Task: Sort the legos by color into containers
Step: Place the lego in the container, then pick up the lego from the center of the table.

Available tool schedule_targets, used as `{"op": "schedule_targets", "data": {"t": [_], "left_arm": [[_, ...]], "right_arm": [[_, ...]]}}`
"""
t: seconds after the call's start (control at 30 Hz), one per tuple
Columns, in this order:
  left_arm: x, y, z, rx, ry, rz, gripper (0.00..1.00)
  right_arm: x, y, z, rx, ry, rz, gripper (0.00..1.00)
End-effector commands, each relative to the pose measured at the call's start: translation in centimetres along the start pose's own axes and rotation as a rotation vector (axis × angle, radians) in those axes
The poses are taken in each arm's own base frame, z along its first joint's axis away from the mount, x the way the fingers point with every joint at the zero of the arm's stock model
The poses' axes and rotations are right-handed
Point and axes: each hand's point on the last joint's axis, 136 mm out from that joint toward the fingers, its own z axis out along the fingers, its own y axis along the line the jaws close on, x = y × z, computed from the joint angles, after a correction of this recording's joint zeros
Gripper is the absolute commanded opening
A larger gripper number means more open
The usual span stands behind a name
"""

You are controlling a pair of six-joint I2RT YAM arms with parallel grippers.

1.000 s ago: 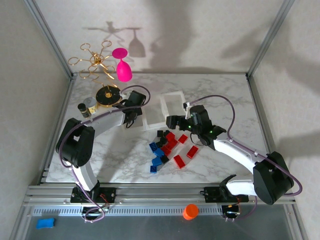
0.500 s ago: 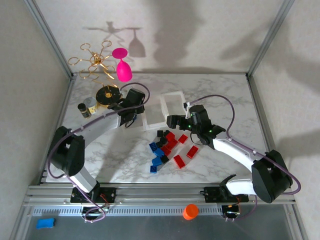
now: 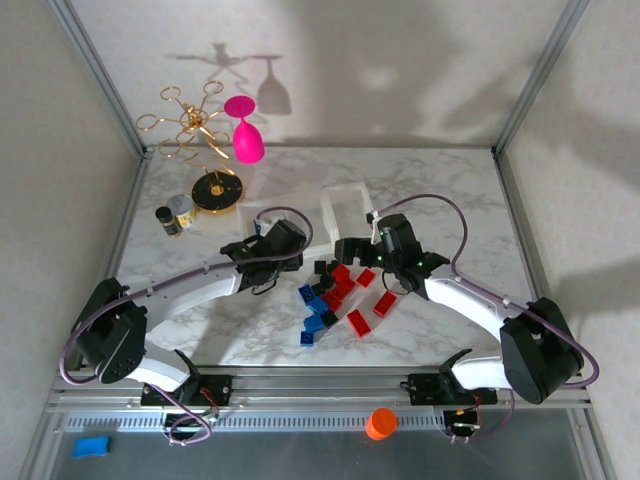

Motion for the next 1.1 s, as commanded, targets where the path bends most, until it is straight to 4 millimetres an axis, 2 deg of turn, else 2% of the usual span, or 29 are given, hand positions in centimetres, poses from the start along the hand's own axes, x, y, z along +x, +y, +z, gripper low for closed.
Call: {"op": "schedule_targets", "data": {"t": [0.0, 0.13, 0.4, 0.8, 0.93, 1.07], "left_arm": [[1.7, -0.2, -0.9, 0.01, 0.032, -0.008, 0.61], [3.8, -1.6, -0.8, 0.075, 0.088, 0.005, 0.61], [6.4, -2.0, 0.0, 0.049, 0.138, 0.035, 0.62], [8.7, -2.5, 2.4, 0.012, 0.187, 0.059, 0.61], [9.3, -3.3, 3.2, 0.026, 0.212, 0.058, 0.61], [9.9, -2.5, 3.6, -0.007, 0.218, 0.064, 0.59]], "right_arm": [[2.1, -0.4, -0.2, -0.009, 0.049, -0.001, 0.99], [3.1, -0.5, -0.4, -0.009, 0.067, 0.005, 0.99], [4.4, -0.7, -0.8, 0.004, 0.069, 0.001, 0.99], [4.2, -1.5, -0.2, 0.042, 0.055, 0.017, 0.99], [4.3, -1.5, 0.0, 0.043, 0.062, 0.016, 0.99], [4.2, -1.6, 0.0, 0.053, 0.063, 0.011, 0.99]]}}
